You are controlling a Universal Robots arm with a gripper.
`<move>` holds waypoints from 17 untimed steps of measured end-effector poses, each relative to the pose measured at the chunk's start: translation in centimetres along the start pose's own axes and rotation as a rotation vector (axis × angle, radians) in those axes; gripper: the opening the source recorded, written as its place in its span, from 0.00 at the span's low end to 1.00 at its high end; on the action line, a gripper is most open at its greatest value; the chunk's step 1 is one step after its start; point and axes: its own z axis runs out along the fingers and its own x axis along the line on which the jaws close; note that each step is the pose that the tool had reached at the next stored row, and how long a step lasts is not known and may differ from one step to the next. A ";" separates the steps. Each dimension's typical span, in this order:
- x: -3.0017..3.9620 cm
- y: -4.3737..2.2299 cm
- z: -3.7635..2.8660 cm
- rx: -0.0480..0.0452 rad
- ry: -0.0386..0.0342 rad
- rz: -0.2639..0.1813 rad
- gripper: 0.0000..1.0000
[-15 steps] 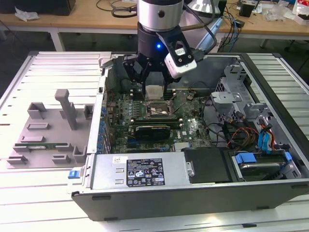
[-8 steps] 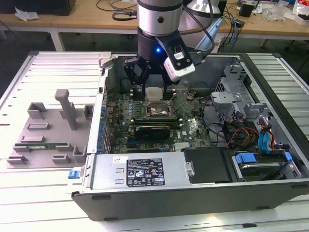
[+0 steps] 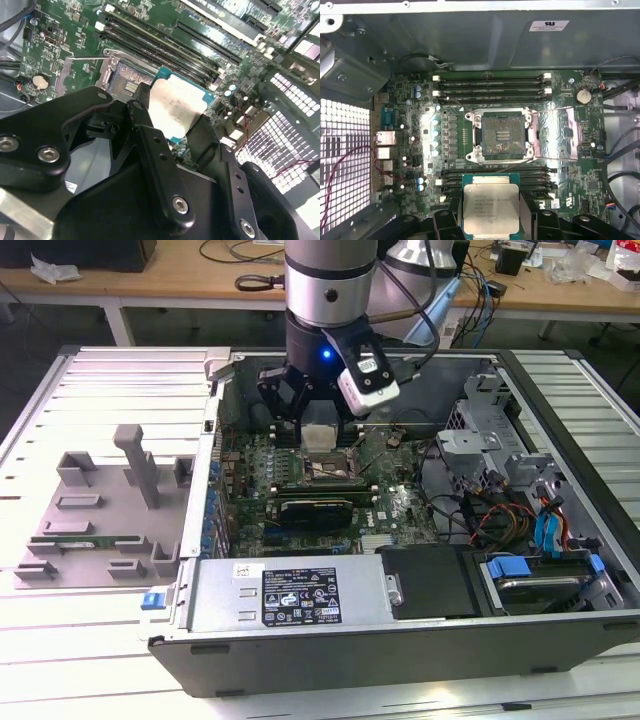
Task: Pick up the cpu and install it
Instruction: 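Pick up the cpu and move it towards the insertion slot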
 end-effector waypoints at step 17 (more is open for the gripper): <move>-1.03 2.25 2.10 -0.0005 0.0011 -0.013 0.54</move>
